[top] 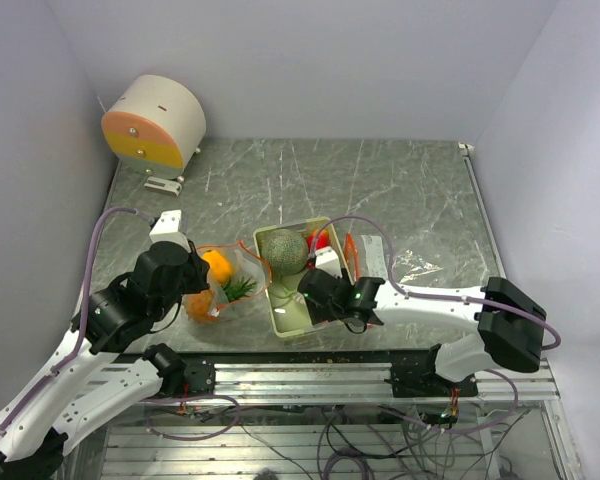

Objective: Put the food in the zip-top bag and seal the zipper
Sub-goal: Pick up the fake fruit from the bin, then place the fake fruit in the zipper food storage bag.

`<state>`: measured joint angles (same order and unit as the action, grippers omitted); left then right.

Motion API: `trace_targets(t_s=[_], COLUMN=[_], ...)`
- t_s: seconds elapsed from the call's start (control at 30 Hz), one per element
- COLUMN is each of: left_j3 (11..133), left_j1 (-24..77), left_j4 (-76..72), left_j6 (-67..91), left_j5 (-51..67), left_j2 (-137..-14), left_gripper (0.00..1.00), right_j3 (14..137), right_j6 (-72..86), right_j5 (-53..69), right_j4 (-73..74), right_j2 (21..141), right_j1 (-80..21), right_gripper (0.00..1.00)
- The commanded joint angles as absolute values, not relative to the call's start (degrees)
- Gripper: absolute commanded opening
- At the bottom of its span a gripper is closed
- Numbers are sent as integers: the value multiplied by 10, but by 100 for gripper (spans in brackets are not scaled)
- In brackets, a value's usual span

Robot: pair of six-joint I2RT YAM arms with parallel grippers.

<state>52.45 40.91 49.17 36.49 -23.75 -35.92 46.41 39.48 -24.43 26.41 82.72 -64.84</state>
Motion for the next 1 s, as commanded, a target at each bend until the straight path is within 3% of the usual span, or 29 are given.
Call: trace_targets(t_s=[0.0, 0.17, 0.37, 0.6, 0.97], left_j3=[524, 525, 522, 523, 526], left_j1=[406, 406, 406, 406, 406], left_j4=[479, 479, 477, 468, 474], left_j6=[367, 368, 369, 370, 370], left_j5=[-245, -243, -245, -238, -237], left_j2=[-358, -359, -358, -378, -375], left_gripper=[7, 7, 7, 7, 7], right_j3=[497, 529, 505, 538, 623], right_j6=[389, 351, 272, 256, 228], right_j5=[-268, -250, -63, 125, 1], right_j4=[282, 275, 101, -49, -132], right_j2=[810, 724, 605, 665, 806], right_j1=[-646, -646, -646, -649, -651], right_gripper=[39, 40, 41, 41, 52])
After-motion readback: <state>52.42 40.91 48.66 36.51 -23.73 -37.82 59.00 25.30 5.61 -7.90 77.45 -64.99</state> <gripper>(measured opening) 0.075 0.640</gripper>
